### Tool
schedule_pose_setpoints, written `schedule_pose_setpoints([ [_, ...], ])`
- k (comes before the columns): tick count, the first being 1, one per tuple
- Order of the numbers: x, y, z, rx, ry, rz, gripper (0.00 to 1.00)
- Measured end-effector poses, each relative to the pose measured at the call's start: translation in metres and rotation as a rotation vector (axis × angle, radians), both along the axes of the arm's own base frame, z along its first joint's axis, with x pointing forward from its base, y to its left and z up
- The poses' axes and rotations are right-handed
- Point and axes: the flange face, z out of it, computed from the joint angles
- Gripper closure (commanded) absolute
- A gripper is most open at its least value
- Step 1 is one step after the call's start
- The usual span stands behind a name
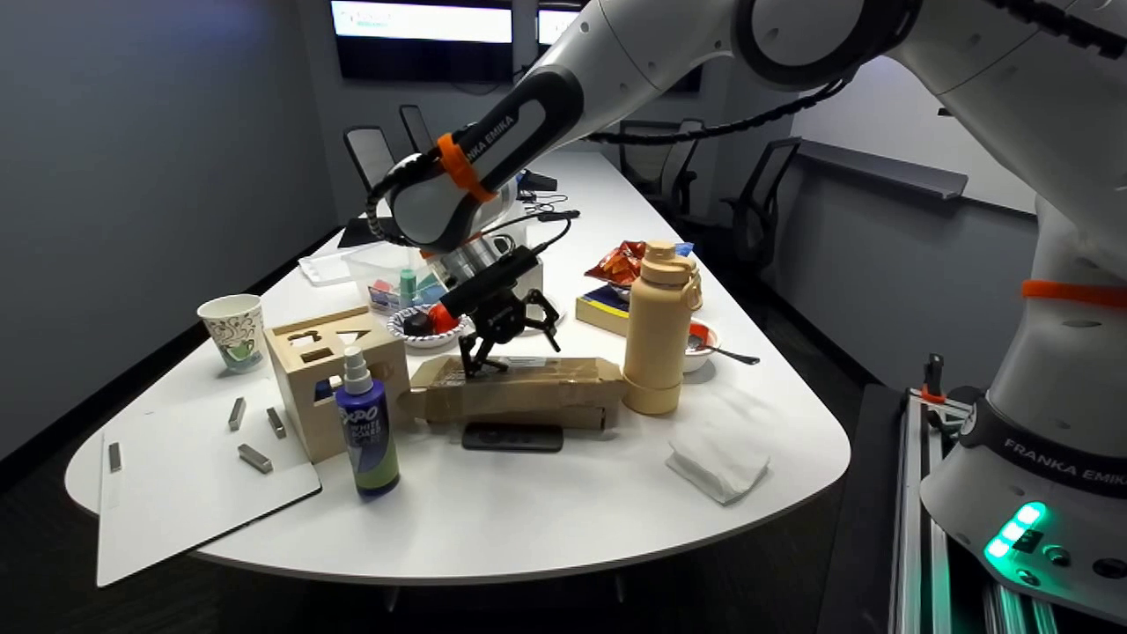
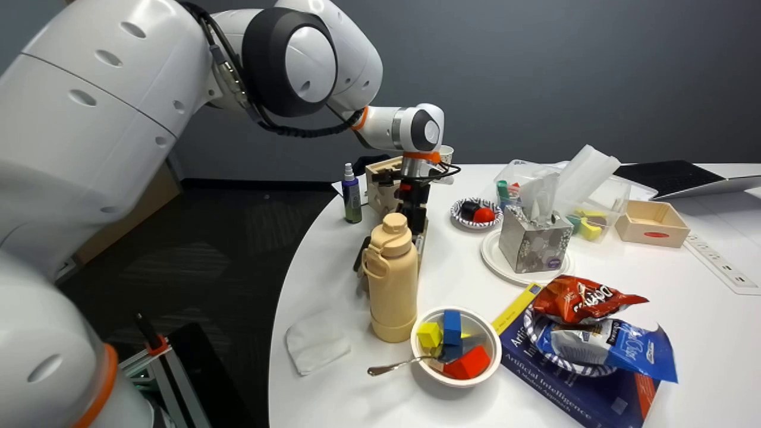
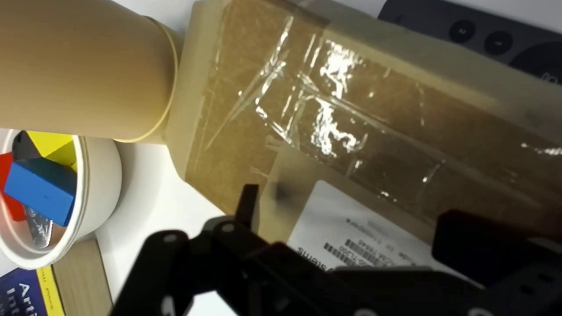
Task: Put the white item in the box and close the box
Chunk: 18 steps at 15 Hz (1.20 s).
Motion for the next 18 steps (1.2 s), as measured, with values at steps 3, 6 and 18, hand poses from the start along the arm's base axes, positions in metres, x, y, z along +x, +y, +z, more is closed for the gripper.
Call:
schedule_pose_setpoints([
  [3,-0.0001,-0.0002,0.0002,0.001,-0.006,0.0,0.0],
  [6,-0.0001,-0.0003,0.0002,0.002,-0.007,0.001,0.0],
  [18,-0.0002,-0.0009,-0.0001,0.018,0.001,-0.015,0.0],
])
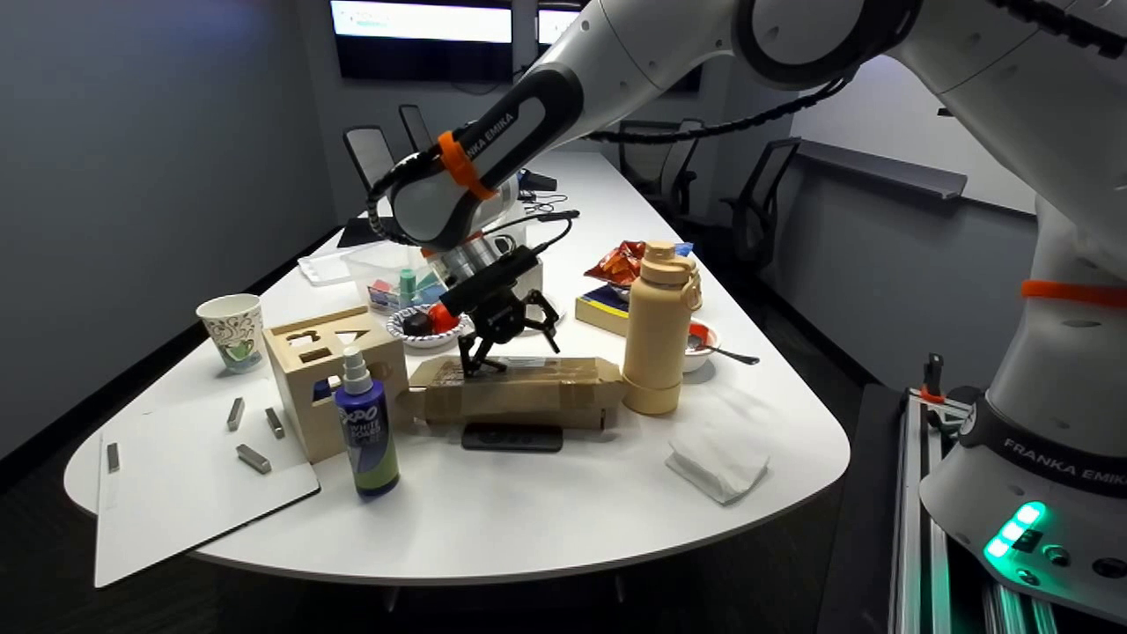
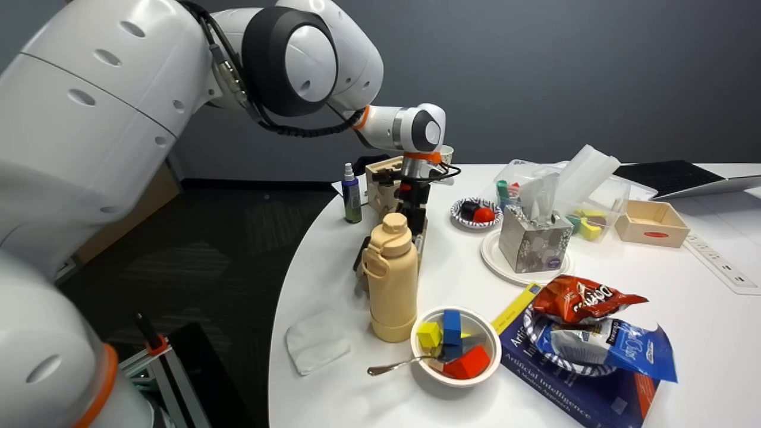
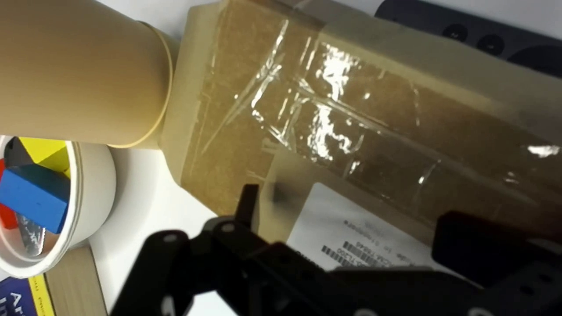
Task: Put the white item in the box and close the box
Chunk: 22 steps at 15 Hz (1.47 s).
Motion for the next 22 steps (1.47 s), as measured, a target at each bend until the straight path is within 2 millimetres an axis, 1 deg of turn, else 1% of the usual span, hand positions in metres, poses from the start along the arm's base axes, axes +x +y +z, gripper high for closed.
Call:
schedule_pose_setpoints([
  [7,0.0,-0.004,0.001,0.016,0.001,-0.035,0.0],
  [12,-0.004,-0.004,0.01,-0.009,-0.029,-0.087,0.0],
  [15,-0.007,-0.006,0.025,-0.021,-0.064,-0.123,0.0],
  [22,-0.013,-0.012,0.076,-0.029,-0.141,-0.183,0.0],
])
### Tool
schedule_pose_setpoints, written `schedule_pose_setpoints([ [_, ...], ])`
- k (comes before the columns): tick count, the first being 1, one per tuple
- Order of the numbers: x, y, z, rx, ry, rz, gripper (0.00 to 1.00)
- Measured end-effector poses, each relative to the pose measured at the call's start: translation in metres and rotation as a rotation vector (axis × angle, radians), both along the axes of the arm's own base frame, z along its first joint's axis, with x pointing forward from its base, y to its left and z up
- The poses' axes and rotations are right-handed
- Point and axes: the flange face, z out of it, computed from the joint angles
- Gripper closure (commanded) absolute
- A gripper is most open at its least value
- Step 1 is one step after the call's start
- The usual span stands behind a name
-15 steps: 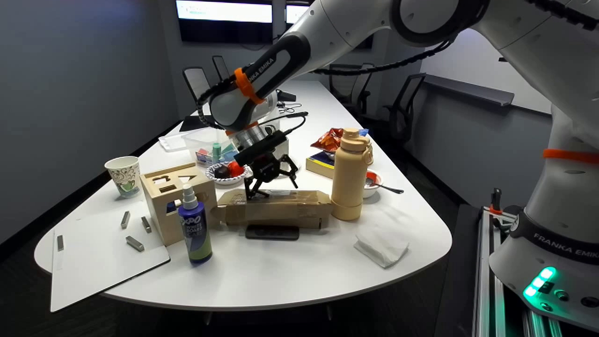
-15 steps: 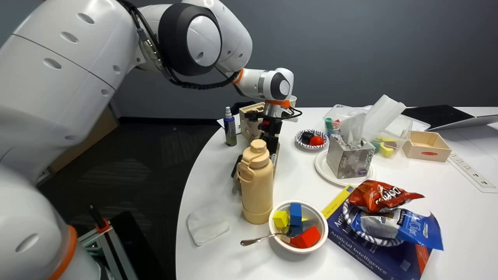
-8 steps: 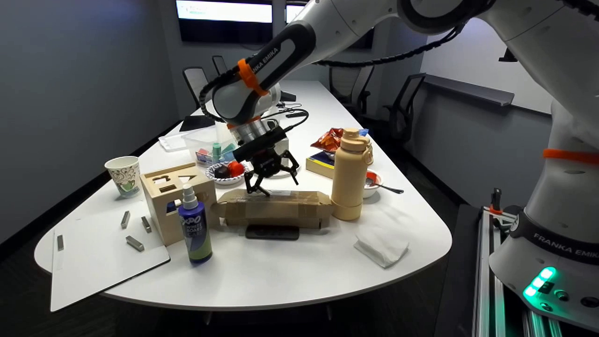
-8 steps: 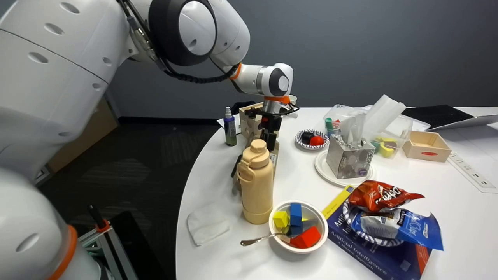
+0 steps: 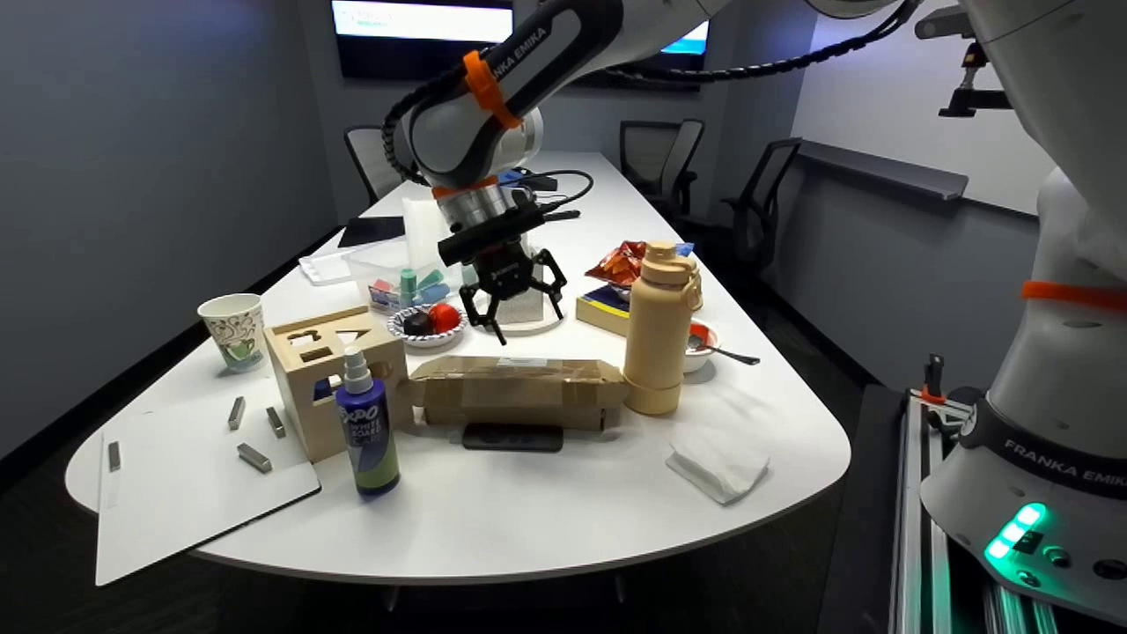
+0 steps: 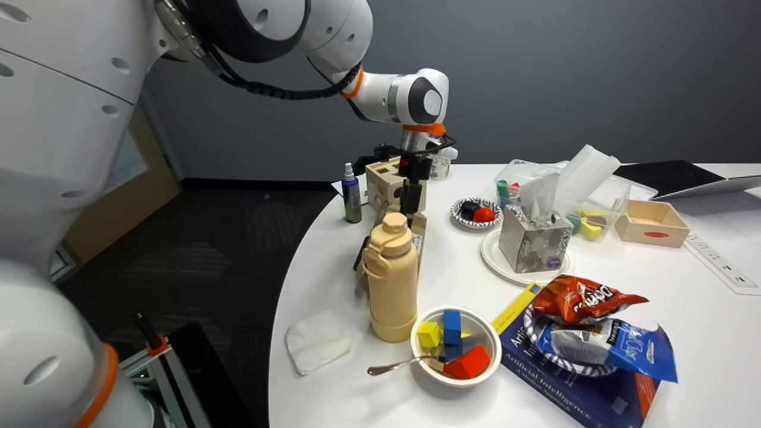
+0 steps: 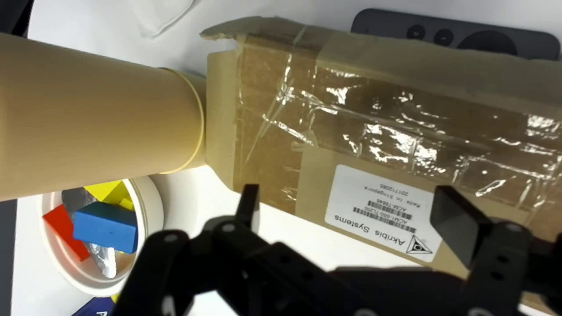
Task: Put the white item in the box and close the box
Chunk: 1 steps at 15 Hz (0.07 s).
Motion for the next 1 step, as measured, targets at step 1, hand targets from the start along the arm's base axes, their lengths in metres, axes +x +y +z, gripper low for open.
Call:
schedule_pose_setpoints([
  [1,-0.0013,0.0001,0.0063,-0.001,-0.008,-0.006,0.0],
])
